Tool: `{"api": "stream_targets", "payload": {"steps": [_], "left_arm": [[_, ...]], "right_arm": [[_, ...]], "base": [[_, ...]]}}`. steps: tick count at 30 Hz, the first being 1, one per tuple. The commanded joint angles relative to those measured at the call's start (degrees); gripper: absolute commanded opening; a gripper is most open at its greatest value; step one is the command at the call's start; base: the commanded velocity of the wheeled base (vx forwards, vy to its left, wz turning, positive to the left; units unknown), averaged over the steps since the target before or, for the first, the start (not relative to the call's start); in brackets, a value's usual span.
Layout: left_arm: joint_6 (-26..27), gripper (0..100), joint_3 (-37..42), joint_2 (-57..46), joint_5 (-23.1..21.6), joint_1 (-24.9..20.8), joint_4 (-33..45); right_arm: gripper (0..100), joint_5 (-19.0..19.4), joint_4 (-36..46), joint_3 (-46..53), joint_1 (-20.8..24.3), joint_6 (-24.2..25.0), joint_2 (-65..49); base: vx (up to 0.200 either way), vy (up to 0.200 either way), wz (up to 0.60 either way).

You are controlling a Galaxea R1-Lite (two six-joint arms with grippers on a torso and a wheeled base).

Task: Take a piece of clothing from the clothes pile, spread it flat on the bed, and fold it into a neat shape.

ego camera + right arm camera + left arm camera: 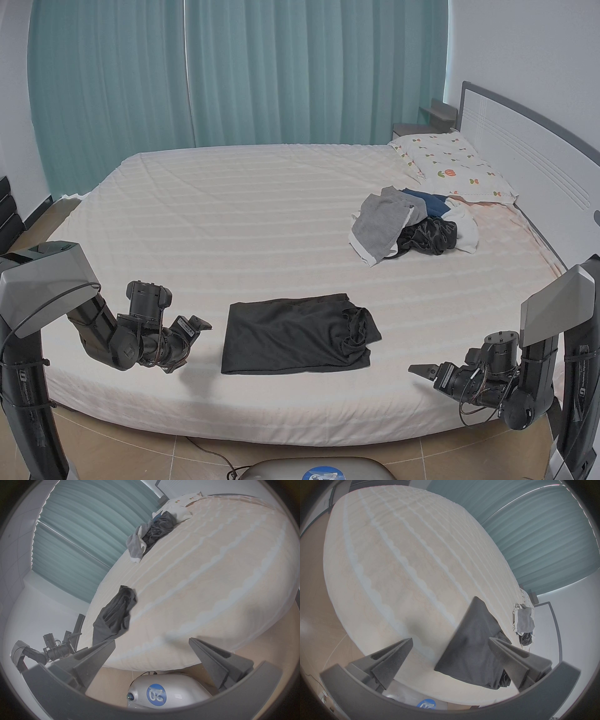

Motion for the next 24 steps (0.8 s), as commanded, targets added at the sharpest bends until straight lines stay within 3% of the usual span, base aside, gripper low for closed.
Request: {"api": "stream_targets", "payload": {"steps": [1,11,14,19,24], "left_arm": [[0.0,100,-0.2,0.2,0.1,0.0,0.0],[-0.1,100,-1.0,0.8,0.7,-0.3,0.1],[-0.1,100,-1.0,0.9,0.8,-0.3,0.1],[0.1,100,-1.0,1.2,1.0,-0.3,0.0],[0.1,100,-0.8,1.3,1.0,-0.3,0.0]], "right_arm": [[100,-0.1,-0.7,-1.0,0.4,0.0,-0.1],[100,-1.0,-0.7,-2.5,0.4,-1.7,-0.6],[100,-3.7,-0.6,-3.2,0.5,-3.4,-2.0],[100,-5.5,4.7,-9.8,0.3,-10.4,-1.2],[100,-10.8,11.8,-18.6,0.2,-10.5,3.2]], "base": [[0.000,0.200,0.00],[0.000,0.200,0.00],[0.000,0.200,0.00],[0.000,0.000,0.00],[0.000,0.000,0.00]]}}
